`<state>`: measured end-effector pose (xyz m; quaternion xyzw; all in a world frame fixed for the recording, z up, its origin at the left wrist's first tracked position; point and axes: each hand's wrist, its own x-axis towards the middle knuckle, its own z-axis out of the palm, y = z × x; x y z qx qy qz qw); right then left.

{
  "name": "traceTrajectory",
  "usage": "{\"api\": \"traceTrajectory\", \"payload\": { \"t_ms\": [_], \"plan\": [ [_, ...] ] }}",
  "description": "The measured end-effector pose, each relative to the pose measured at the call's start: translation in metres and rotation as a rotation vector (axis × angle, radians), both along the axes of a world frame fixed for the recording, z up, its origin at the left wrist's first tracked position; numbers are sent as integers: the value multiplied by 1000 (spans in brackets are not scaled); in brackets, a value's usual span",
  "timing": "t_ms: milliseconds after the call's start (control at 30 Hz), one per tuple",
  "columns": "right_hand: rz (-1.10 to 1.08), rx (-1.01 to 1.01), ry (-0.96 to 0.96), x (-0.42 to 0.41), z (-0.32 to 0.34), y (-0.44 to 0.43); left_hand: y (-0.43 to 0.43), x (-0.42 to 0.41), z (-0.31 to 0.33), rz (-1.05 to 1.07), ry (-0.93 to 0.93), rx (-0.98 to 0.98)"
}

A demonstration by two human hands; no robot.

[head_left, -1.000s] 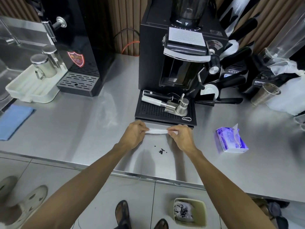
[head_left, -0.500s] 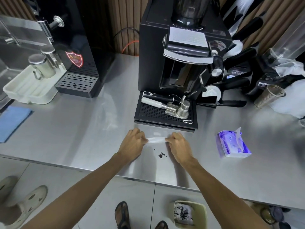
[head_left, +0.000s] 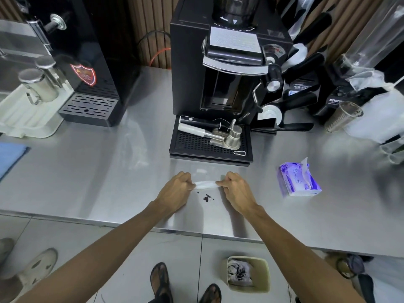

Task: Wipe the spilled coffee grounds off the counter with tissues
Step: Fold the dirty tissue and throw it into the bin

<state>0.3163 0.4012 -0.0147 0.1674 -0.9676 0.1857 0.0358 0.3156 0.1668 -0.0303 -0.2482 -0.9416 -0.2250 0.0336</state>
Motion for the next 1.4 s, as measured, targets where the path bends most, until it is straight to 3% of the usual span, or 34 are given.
{"api": "traceTrajectory", "payload": {
  "t_ms": [100,167,300,533,700,933,1167,1400],
  "plan": [
    [36,-48,6,22,-9,13,-1,23,8,-69,-123,1],
    [-11,-115,-33,26,-9,20,1,23,9,-93,-90,-2],
    [-210,-156,-23,12,3,34,26,-17,15,-56,-115,47],
    [-577,-18,-37,45,1,44,82,-57,23,-293,-117,-135],
    [-803,-158,-71,89,3,-10,78,-60,16,-424,-20,-164],
    [-751,-229,-137,85,8,-75,16,-55,4,-351,-7,-75],
    [-648,-211,-198,75,-3,-77,-16,-11,2,-191,-53,23],
    [-558,-294,-107,61,1,-48,-10,-3,11,-64,-60,98]
  ]
}}
